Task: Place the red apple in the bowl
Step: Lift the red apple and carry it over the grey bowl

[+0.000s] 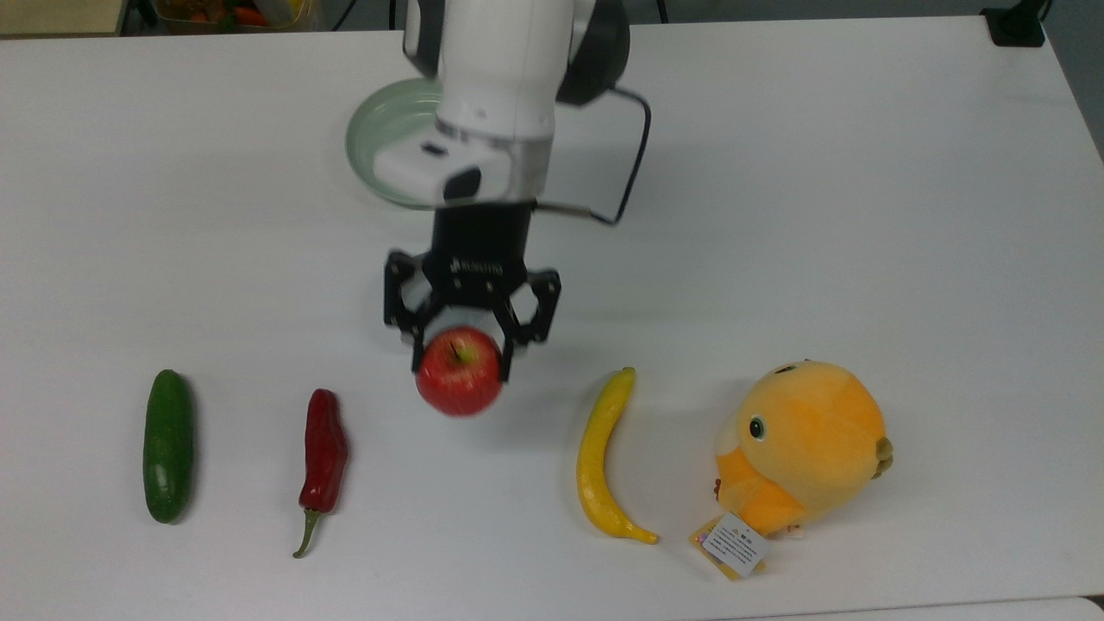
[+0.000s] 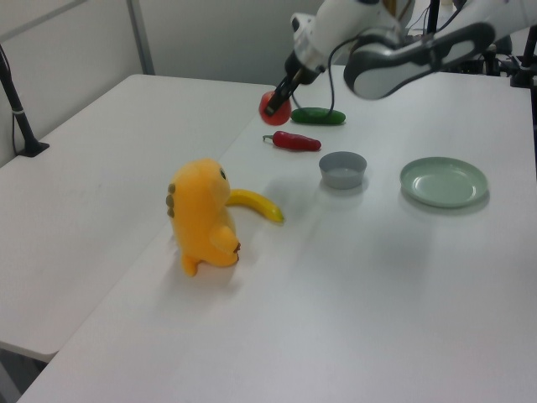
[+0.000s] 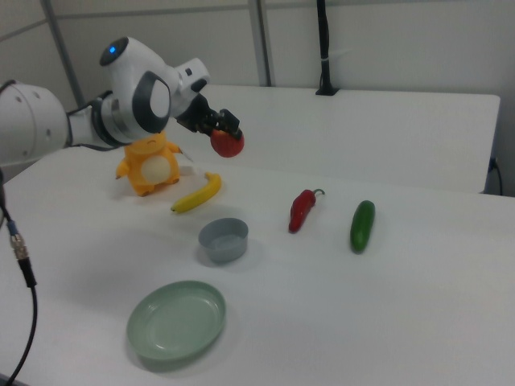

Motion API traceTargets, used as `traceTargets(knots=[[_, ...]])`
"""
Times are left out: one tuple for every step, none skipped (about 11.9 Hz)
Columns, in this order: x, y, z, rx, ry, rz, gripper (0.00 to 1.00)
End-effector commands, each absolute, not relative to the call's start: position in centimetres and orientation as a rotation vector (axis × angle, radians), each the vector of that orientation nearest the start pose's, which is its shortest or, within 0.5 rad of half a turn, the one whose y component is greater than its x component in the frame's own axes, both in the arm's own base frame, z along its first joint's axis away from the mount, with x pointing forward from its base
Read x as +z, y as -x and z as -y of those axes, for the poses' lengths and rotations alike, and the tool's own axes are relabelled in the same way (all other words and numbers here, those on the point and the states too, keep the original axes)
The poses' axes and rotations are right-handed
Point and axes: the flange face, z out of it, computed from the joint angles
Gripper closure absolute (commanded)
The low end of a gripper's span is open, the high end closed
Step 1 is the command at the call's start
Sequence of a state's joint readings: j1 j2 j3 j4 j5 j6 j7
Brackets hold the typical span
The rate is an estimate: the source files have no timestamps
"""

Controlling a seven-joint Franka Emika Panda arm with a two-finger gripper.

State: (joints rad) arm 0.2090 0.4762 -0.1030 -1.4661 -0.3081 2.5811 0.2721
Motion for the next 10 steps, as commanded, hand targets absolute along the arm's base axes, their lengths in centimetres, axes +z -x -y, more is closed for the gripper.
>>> traceTargets(knots=[[52.8,-68.7,-8.5,-0.942,3.161,-0.009,0.65],[53.3,-67.0,-7.9,-0.875,3.172,-0.028,0.65],[53.5,-65.2,-7.5,-0.845,3.179,-0.023,0.65],[54.0,-63.6,-7.2,-0.802,3.192,-0.028,0.65],[54.1,-62.3,-6.8,-0.72,3.225,-0.02,0.65],[53.5,-61.2,-6.5,-0.629,3.253,0.031,0.65],[52.3,-59.9,-6.2,-0.541,3.251,0.119,0.65],[51.0,-59.0,-5.8,-0.48,3.243,0.207,0.65],[50.2,-58.5,-4.9,-0.441,3.245,0.225,0.65],[49.2,-58.3,-4.4,-0.414,3.249,0.258,0.65]])
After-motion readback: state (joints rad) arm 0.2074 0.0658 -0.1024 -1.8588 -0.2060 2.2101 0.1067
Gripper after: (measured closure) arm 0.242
